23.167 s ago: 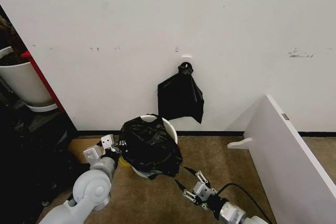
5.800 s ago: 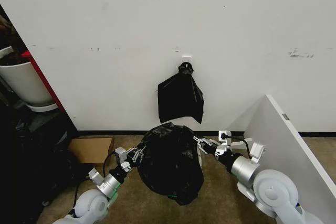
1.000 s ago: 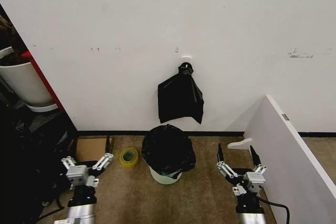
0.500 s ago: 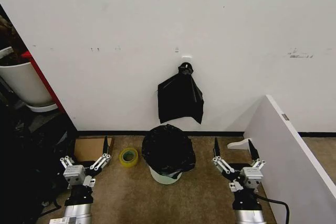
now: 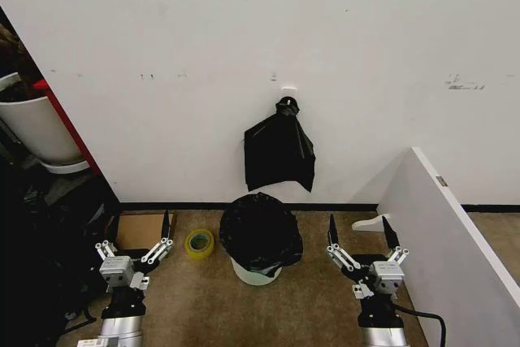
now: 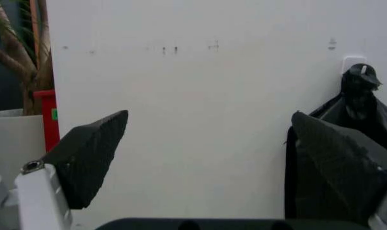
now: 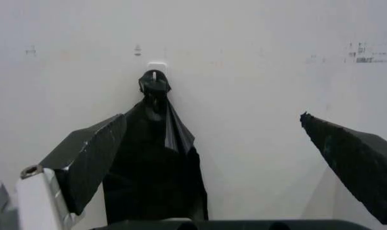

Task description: Place the garbage bag over the trash bin.

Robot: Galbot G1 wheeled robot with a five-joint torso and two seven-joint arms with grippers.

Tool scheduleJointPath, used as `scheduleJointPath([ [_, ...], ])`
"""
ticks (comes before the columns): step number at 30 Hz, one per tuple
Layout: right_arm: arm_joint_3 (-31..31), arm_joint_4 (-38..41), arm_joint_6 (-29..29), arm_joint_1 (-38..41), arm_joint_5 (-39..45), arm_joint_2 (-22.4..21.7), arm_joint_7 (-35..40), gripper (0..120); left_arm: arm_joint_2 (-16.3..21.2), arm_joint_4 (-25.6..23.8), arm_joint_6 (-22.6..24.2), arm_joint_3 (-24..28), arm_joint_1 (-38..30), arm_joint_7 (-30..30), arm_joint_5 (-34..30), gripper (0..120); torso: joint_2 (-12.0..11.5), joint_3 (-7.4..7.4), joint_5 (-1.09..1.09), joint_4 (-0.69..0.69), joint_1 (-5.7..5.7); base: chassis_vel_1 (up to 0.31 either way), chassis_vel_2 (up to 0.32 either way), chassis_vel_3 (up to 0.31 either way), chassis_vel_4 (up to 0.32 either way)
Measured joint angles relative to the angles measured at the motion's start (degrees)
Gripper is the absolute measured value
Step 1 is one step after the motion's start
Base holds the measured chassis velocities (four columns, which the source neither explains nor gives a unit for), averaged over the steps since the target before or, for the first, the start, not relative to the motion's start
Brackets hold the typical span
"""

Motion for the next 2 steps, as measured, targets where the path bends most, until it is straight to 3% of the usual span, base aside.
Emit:
scheduleJointPath([
  [2, 0.0, 0.0, 0.0, 0.01, 0.02, 0.0, 0.0, 100, 0.0, 0.01, 0.0, 0.0, 0.0, 0.0, 0.0, 100, 0.0, 0.0, 0.0, 0.0, 0.0, 0.0, 0.0, 0.0, 0.0],
])
